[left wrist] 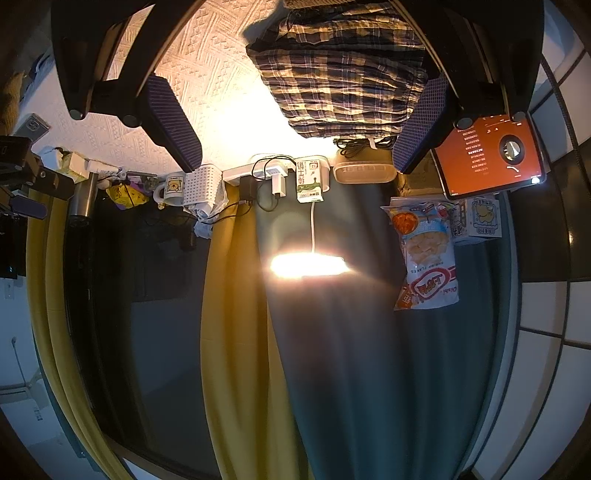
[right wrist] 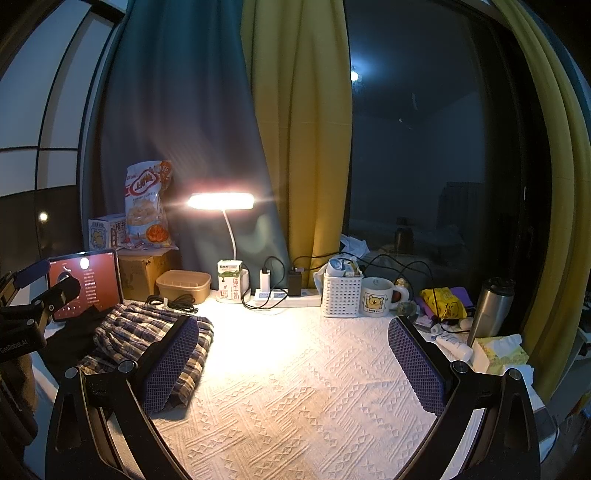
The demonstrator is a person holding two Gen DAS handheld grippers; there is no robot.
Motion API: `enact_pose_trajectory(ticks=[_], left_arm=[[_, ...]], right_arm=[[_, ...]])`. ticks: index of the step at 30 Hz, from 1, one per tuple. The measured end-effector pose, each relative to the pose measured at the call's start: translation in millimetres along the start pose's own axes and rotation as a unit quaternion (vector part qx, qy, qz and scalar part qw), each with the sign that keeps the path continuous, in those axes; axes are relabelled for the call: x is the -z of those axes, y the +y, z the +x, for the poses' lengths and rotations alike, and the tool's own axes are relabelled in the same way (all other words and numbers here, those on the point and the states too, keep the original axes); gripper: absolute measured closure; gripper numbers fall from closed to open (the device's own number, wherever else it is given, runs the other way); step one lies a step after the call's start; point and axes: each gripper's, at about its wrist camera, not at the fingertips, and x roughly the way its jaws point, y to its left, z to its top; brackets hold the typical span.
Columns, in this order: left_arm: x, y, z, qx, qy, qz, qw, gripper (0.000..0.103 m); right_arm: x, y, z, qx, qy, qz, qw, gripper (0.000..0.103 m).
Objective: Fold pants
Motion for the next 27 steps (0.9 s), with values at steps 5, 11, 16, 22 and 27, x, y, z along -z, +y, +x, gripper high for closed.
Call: enact_pose_trajectory(ticks=[5,11,16,22,27], left_arm=[[0.1,-1.9,-1.3,0.002,-0.002,0.001,1.0000,0.001],[-0.2,-3.0,-2.8,0.005,-0.003,0.000,1.0000,0.001],[-1.1,-4.4,-3.4,0.008,-0.003,0.002,1.0000,0.001],[-1.0,-4.8,-2.9,0.009,-0.002,0.002,1.0000,0.001],[-1.0,-5.0,-2.9,0.009,-0.002,0.002,1.0000,0.001]], right_arm=[[0.5,-0.6,0.0,0.000,0.001,0.001,1.000,0.000],[1.0,-1.2,0.3,0.000,0.001,0.001,1.000,0.000],[2.3,-1.5,-0.4,0.000,0.002,0.001,1.000,0.000],[2.3,-2.3,-0.1,0.000,0.001,0.001,1.000,0.000],[2.2,-2.8,0.1,0.000,0.002,0.001,1.000,0.000]])
